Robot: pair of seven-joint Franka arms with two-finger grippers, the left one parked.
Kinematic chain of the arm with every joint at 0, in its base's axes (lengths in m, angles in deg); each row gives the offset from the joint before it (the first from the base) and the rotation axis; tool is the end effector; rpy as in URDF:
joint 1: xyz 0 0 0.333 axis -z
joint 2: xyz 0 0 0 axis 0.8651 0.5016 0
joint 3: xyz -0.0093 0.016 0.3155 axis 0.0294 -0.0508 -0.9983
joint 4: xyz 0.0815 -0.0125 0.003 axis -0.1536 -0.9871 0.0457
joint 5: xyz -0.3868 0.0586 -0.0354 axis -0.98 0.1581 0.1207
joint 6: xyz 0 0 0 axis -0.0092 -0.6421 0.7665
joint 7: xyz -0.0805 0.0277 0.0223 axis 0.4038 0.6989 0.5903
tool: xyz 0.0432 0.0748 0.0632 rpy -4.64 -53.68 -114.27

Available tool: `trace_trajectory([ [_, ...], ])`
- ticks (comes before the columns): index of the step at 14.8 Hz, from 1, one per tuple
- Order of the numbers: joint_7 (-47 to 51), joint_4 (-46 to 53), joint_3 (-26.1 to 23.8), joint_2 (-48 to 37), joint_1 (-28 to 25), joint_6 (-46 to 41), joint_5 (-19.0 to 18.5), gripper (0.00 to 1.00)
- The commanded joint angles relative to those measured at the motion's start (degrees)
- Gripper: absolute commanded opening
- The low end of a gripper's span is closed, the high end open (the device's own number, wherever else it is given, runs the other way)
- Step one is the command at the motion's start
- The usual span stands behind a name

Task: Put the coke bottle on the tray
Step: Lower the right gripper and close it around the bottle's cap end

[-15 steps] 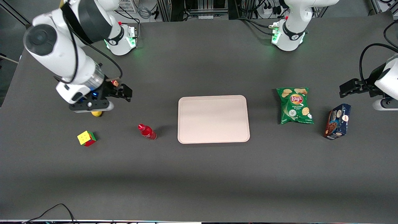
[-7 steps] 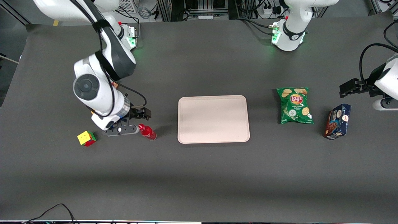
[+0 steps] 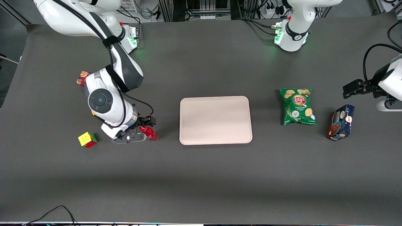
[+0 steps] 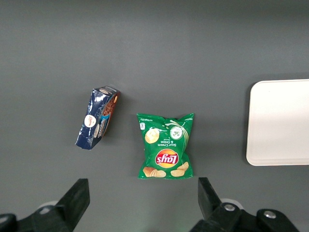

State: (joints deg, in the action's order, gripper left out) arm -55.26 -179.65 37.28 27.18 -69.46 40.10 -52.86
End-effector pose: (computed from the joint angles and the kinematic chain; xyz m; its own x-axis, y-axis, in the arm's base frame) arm 0.6039 0.2408 0.3445 0.9935 0.0873 -0.0734 0.0877 -0.9961 0.0020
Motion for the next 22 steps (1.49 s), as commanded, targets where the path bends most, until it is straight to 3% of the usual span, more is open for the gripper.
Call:
trace_trajectory([
  [1, 1.1, -0.1, -0.1, 1.3, 0.0, 2.3, -1.3, 1.0],
  [6, 0.6, -3.2, -0.1, 1.0, 0.3, 5.7, -1.3, 1.0],
  [9, 0.4, -3.2, 0.0, 0.9, 0.4, 5.9, -1.3, 0.92],
  [14, -0.4, -3.9, 0.0, 0.5, 0.4, 6.0, -1.3, 0.59],
  [20, -0.9, -3.8, 0.0, 0.4, 0.5, 5.9, -1.3, 0.05],
  [22, -0.8, -3.7, 0.0, 0.0, 0.4, 5.5, -1.3, 0.0],
])
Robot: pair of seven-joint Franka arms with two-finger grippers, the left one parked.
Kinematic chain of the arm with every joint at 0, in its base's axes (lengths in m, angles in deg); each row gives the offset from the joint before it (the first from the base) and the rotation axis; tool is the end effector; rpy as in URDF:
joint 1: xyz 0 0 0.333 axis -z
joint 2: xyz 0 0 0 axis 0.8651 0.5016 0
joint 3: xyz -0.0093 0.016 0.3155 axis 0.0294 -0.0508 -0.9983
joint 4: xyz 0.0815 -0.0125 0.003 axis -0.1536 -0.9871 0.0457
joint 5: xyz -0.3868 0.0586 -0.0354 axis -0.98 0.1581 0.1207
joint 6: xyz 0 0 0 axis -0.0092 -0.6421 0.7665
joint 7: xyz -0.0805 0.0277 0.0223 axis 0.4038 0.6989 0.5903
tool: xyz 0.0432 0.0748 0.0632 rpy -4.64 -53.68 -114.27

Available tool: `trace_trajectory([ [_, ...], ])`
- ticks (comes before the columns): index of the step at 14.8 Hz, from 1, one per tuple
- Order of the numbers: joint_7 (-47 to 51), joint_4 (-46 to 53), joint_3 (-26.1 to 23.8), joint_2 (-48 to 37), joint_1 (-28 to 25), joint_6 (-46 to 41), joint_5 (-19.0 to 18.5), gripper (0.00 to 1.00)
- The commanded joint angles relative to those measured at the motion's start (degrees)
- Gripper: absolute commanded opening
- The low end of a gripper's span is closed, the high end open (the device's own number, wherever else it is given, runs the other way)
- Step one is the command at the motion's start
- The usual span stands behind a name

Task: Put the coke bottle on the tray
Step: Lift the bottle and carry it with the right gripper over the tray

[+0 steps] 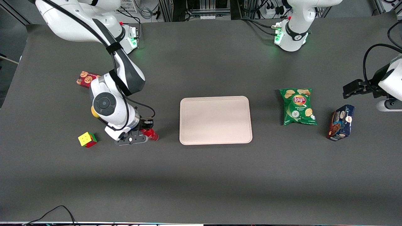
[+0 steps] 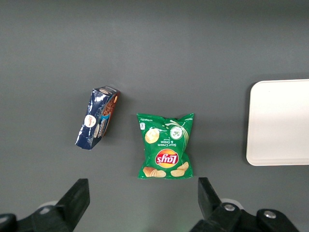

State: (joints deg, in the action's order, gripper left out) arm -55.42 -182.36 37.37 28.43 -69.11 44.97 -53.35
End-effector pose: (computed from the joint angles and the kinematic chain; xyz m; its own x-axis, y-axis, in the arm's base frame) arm 0.6025 0.2371 0.3165 0.9942 0.0904 -0.0577 0.0903 -0.9959 -0.0043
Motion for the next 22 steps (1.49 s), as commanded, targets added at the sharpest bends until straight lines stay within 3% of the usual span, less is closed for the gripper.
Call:
trace_trajectory([
  [1, -0.3, -0.8, 0.0, -1.7, 0.1, 0.2, -0.8, 0.0],
  [4, 0.2, 1.0, 0.0, -4.9, 0.0, -5.2, -0.6, 0.0],
  [9, 1.2, 12.1, -0.2, -6.6, -0.7, -19.8, 1.2, 0.0],
  [13, 8.6, 22.1, -5.0, -6.1, -0.9, -28.6, 2.2, 0.0],
  [15, 13.6, 25.0, -7.7, -4.6, -1.9, -29.1, 2.1, 0.0],
  [22, 28.7, 32.5, -8.0, 6.6, -12.1, -25.3, -0.7, 0.0],
])
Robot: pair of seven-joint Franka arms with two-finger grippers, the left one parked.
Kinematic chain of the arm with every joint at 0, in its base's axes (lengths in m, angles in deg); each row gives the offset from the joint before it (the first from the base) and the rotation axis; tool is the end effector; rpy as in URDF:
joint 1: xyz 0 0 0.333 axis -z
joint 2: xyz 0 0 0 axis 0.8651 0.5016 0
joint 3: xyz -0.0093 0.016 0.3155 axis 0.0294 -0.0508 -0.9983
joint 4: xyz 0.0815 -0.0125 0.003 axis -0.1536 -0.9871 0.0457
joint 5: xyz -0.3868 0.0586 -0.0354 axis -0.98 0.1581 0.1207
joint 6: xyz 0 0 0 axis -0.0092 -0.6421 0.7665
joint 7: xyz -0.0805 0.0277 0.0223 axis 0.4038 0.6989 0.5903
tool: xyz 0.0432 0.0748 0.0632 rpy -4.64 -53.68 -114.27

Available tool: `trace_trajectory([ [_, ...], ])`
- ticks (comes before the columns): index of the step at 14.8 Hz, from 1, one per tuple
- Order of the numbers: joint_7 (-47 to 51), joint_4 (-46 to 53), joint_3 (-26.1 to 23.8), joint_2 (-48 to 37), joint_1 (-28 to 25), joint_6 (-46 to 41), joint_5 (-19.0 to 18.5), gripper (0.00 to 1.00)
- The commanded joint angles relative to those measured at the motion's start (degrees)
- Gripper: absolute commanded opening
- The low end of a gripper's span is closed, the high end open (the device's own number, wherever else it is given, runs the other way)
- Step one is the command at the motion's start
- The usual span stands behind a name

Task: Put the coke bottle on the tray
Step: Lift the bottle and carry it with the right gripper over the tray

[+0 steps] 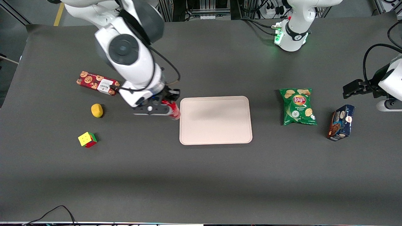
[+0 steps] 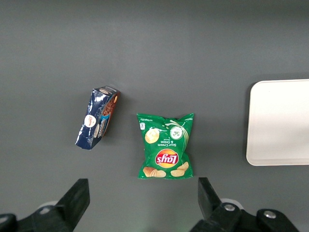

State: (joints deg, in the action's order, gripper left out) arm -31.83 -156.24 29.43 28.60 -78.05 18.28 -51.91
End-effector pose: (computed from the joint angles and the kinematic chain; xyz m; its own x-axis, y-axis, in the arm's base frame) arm 0.5542 0.3900 0.4966 0.9920 -0.0789 -0.0982 -0.0822 -0.9962 -0.0296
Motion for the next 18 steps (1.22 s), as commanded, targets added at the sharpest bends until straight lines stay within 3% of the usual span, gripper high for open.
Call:
trace_trajectory([
  [1, 5.8, 6.3, 0.0, 7.7, -3.7, 3.4, -2.9, 0.0],
  [6, 9.3, 5.6, 0.0, 15.2, -5.3, 9.9, -8.0, 0.0],
  [14, 9.3, 0.7, 0.0, 15.6, -4.6, 13.1, -7.9, 0.0],
  [15, 9.3, 0.6, 0.0, 15.6, -4.6, 13.4, -8.0, 0.02],
  [18, 9.3, 0.0, 0.0, 15.7, -4.5, 13.8, -8.0, 0.28],
])
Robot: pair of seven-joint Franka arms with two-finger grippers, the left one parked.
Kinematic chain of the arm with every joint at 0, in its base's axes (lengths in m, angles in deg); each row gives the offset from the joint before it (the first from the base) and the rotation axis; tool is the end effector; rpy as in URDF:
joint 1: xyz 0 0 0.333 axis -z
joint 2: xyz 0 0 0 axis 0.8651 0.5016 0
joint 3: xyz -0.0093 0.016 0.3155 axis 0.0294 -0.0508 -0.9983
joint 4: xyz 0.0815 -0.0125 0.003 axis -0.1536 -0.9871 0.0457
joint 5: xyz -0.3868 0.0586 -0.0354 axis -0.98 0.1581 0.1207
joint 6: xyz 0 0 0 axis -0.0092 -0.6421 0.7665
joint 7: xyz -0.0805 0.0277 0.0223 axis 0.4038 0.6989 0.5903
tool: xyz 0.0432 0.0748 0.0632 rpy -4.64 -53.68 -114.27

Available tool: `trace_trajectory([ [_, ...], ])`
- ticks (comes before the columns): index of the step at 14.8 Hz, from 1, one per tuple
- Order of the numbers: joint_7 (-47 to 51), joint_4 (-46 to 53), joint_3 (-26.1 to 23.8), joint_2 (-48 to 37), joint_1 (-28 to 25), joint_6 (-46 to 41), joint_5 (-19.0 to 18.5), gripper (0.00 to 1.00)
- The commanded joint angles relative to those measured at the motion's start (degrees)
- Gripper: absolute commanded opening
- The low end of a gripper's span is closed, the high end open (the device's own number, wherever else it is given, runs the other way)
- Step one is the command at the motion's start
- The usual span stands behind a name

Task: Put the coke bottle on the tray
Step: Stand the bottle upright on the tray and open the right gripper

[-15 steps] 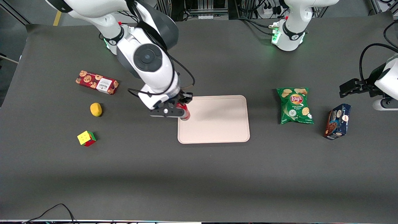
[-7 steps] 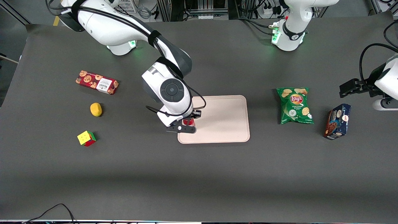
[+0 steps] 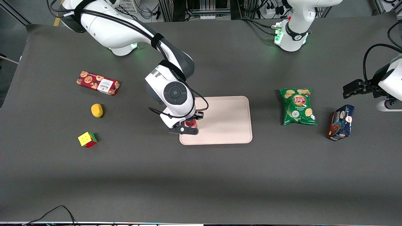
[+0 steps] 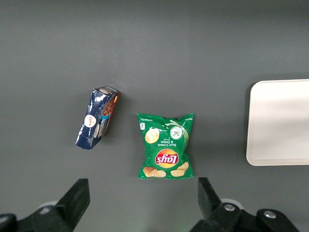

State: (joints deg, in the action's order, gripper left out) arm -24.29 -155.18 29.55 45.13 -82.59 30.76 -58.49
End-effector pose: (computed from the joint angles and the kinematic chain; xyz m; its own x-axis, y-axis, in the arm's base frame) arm 0.5723 0.4496 0.3257 0.9854 -0.1266 -0.1134 -0.1256 -0.9919 0.0163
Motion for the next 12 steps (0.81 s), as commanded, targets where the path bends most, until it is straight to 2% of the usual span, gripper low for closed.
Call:
trace_trajectory([
  [1, 1.8, -1.3, -0.2, -0.8, 0.1, 1.5, -1.5, 0.34],
  [3, 1.8, -1.3, -0.2, -0.8, 0.0, 1.6, -1.5, 0.49],
  [4, 1.8, -1.3, -0.1, -0.7, 0.0, 1.7, -1.5, 0.61],
  [5, 1.8, -1.3, -0.1, -0.7, 0.1, 1.8, -1.6, 0.76],
  [6, 1.9, -1.3, -0.1, -0.7, 0.1, 1.8, -1.6, 1.0],
  [10, 2.2, -1.2, -0.2, -3.4, 1.6, 1.3, -0.8, 1.0],
  [12, 1.4, -1.3, -0.2, -7.3, 3.8, 0.1, 1.0, 1.0],
])
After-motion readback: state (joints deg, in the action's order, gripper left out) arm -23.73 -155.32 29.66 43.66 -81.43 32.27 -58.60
